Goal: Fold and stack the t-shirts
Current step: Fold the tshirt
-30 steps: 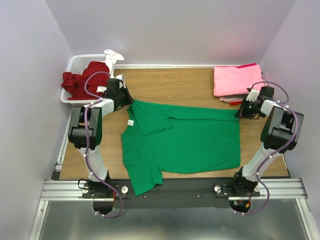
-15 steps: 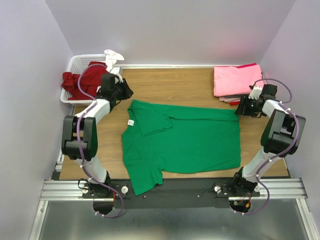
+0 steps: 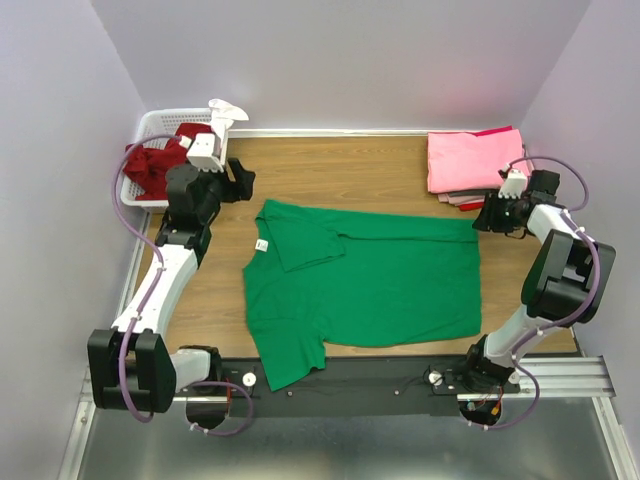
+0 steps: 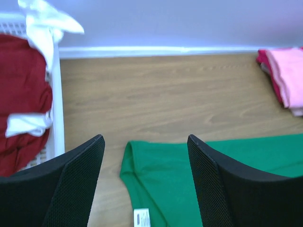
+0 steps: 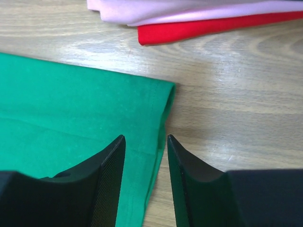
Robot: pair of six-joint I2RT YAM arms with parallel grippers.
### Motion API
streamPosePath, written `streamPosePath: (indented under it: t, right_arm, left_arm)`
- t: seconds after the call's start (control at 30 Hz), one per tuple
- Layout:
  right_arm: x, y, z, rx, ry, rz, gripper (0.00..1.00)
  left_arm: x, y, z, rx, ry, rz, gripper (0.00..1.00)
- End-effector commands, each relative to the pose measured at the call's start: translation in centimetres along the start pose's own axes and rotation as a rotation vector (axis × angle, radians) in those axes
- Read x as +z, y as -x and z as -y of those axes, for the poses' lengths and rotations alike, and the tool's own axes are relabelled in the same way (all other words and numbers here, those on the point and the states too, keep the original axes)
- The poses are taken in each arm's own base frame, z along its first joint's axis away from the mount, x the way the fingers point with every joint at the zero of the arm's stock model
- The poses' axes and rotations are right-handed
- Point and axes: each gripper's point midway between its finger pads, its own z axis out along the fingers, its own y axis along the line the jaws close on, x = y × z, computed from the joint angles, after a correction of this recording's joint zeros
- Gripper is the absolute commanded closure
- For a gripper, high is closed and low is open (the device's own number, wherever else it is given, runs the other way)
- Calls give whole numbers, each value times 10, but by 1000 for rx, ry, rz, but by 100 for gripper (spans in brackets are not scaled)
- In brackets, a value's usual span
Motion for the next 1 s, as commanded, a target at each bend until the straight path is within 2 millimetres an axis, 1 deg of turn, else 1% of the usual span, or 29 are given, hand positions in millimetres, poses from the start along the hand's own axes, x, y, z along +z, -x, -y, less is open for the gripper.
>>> streamPosePath:
  t: [0.0,0.03,0.1,0.17,0.27,0.37,0.47,0.57,0.8,0.9,0.93,0.97]
  right_arm:
    - [9,-19,1,30,22,-57,53]
    - [10,-22,3,34,12,-67,53]
    - [14,-26,5,41,9,-82,53]
    - [16,-27,6,44,8,-89,53]
    - [19,-31,5,54,19,-100,54]
    - [21,-35,7,58,12,-115,54]
    - [22,-39,7,65,15,-126,63]
    - [22,-39,6,67,20,-127,70]
    - [22,-45,7,79,17,-149,71]
    - [21,-43,6,79,20,-145,79]
    - [19,-41,5,78,21,-141,84]
    - [18,-39,6,76,20,-134,87]
  left_arm:
    - [-13,-34,-10,30,31,-85,22]
    - [-19,-31,-11,44,40,-77,22]
    - [-24,-32,-11,46,42,-71,22]
    - [-28,-29,-6,43,23,-48,22]
    - [-24,-30,-3,41,5,-60,22]
    - [-21,-37,-2,29,-10,-90,22]
    - [-17,-45,0,16,-31,-114,23]
    - [-13,-51,4,7,-60,-140,26]
    - [-10,-59,7,-2,-82,-167,26]
    - [-9,-62,7,-8,-89,-177,26]
    - [-8,-66,7,-14,-91,-186,26]
    - [-7,-66,8,-15,-99,-188,26]
